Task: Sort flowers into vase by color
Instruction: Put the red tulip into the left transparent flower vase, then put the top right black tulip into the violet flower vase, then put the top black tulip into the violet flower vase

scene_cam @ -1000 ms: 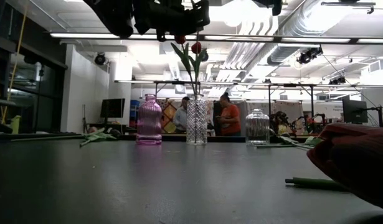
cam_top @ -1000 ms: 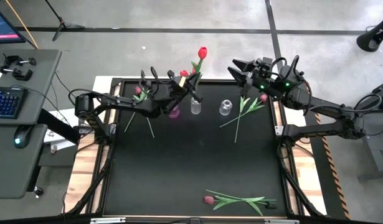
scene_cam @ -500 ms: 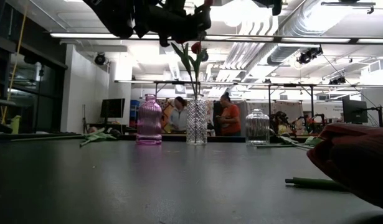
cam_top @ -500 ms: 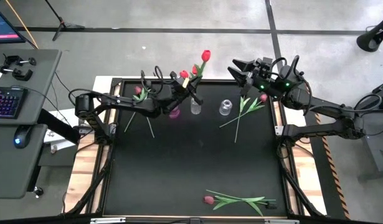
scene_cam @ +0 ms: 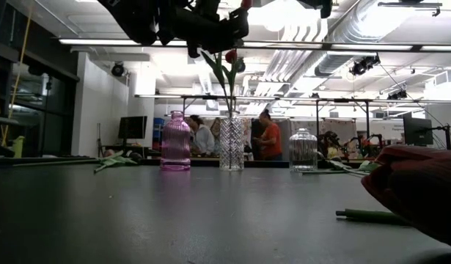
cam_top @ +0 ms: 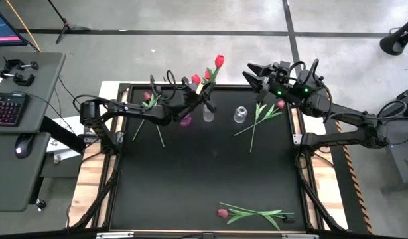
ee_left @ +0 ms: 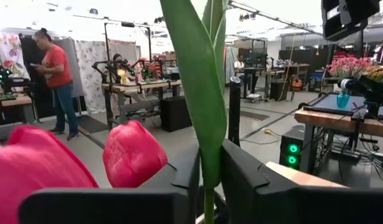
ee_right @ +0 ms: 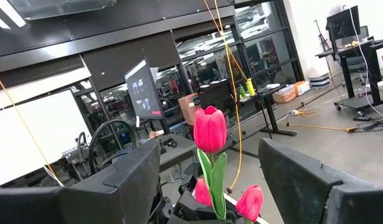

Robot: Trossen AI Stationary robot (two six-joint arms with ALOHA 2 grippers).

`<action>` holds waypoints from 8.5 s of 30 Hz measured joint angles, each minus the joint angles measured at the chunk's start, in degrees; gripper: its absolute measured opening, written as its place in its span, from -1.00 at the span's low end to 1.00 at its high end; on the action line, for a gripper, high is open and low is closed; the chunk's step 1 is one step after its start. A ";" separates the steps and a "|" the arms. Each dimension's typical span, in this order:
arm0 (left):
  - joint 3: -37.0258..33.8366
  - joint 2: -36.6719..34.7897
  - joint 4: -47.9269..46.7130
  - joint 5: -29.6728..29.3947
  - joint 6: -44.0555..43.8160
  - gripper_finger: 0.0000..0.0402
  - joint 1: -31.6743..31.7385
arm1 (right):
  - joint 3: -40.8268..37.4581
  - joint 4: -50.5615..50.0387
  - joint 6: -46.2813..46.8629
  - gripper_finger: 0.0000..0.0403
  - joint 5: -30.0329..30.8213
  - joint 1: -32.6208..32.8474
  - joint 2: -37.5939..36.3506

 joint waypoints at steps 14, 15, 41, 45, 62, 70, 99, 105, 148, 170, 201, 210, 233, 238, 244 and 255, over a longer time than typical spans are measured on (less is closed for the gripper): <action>-0.01 -0.25 -4.66 2.40 -1.50 -0.24 -1.25 | 0.00 0.01 0.00 0.30 0.00 0.01 0.00; -0.07 -0.59 -4.90 2.41 -1.75 -0.22 -1.37 | 0.00 0.01 0.00 0.30 0.00 -0.01 0.00; -0.02 -35.89 -41.32 11.81 -17.51 -0.16 -3.67 | -14.98 -52.87 42.08 0.30 13.11 -2.64 0.44; -0.02 -37.44 -40.48 11.63 -17.89 -0.16 -3.67 | -22.99 -39.98 44.79 0.30 6.15 -9.37 2.88; -0.02 -37.55 -40.76 11.17 -19.40 -0.16 -4.20 | -17.84 -36.99 34.84 0.29 2.95 -20.29 25.02; -0.02 -37.55 -43.58 10.48 -19.37 -0.16 -4.00 | -17.53 -35.98 31.29 -0.16 3.15 -20.29 28.65; 0.00 -45.57 -43.80 1.19 -8.71 -0.16 -3.98 | -17.55 1.21 12.71 -1.00 -0.03 -9.35 -10.89; 0.00 -45.03 -44.24 1.22 -8.73 -0.16 -3.98 | -17.55 11.14 7.76 -1.00 1.04 0.64 -5.62; 0.00 -51.20 -37.44 3.70 -8.76 -0.16 -4.17 | 22.96 36.48 -25.53 -1.00 -5.36 9.61 51.95; 0.00 -51.17 -37.55 3.70 -8.92 -0.16 -4.15 | 22.93 38.92 -22.45 -1.00 -2.40 8.95 54.57; 0.00 -51.23 -37.53 3.69 -10.29 -0.16 -4.13 | 22.93 28.01 -14.05 -0.06 0.26 9.13 54.01; 0.00 -51.23 -37.55 3.68 -10.24 -0.16 -4.13 | 22.93 28.18 -13.03 0.14 0.28 9.13 53.37; 10.34 -43.74 -67.77 -6.80 -18.57 -0.19 -2.33 | 22.93 22.81 -23.37 0.13 -4.10 8.47 29.68; 24.51 -35.95 -93.72 -9.54 -21.66 -0.21 4.93 | 22.93 12.41 -24.03 0.13 0.23 8.22 24.57; 26.91 -28.64 -111.92 2.84 -30.93 -0.21 20.08 | 22.93 2.61 -22.58 0.13 1.77 8.21 22.56; 10.14 -20.03 -117.36 12.01 -31.33 -0.21 28.15 | 22.93 -9.19 -17.67 0.13 1.77 8.24 22.53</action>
